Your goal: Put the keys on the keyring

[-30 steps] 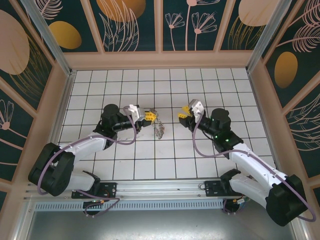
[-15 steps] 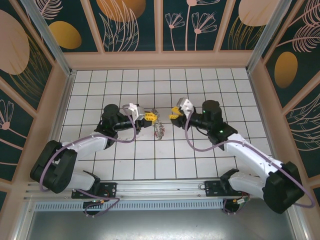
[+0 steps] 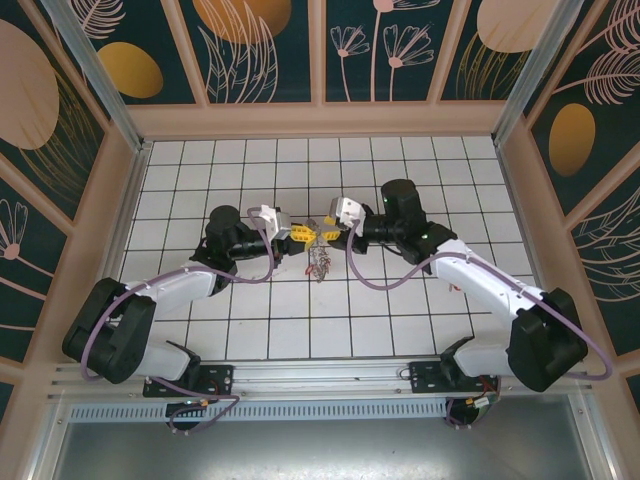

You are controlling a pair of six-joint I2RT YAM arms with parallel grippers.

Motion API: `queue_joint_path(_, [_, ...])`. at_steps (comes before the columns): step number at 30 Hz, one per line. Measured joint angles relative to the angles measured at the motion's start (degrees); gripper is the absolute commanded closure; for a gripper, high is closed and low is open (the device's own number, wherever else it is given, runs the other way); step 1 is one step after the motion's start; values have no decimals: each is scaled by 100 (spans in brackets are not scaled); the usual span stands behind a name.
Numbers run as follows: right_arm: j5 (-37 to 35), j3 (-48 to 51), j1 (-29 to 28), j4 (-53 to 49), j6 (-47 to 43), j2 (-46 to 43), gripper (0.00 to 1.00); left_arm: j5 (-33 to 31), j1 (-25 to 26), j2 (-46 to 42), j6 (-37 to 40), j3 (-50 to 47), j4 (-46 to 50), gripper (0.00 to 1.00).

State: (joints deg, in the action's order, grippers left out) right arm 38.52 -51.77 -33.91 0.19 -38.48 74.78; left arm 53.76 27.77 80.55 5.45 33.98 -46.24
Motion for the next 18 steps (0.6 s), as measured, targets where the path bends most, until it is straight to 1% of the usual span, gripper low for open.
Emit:
queue_joint_path(4, [63,-35,-4,-138,-125,17,67,2,2,0,2,24,22,100])
queue_joint_path(8, [136,-81,-13,-140,-170,39,70,9,0,0,22,57,138,100])
queue_joint_path(13, [308,-245,-66,-142,-173,160,77,22,0,0,28,87,249,100])
queue_joint_path(15, [356,-262,-70,-144,-175,192,81,22,0,0,31,96,282,100])
queue_joint_path(17, [382,-262,-72,-166,-188,216,83,17,0,0,28,96,302,100])
queue_joint_path(18, [400,-262,-74,-177,-192,225,86,17,0,0,31,96,308,100])
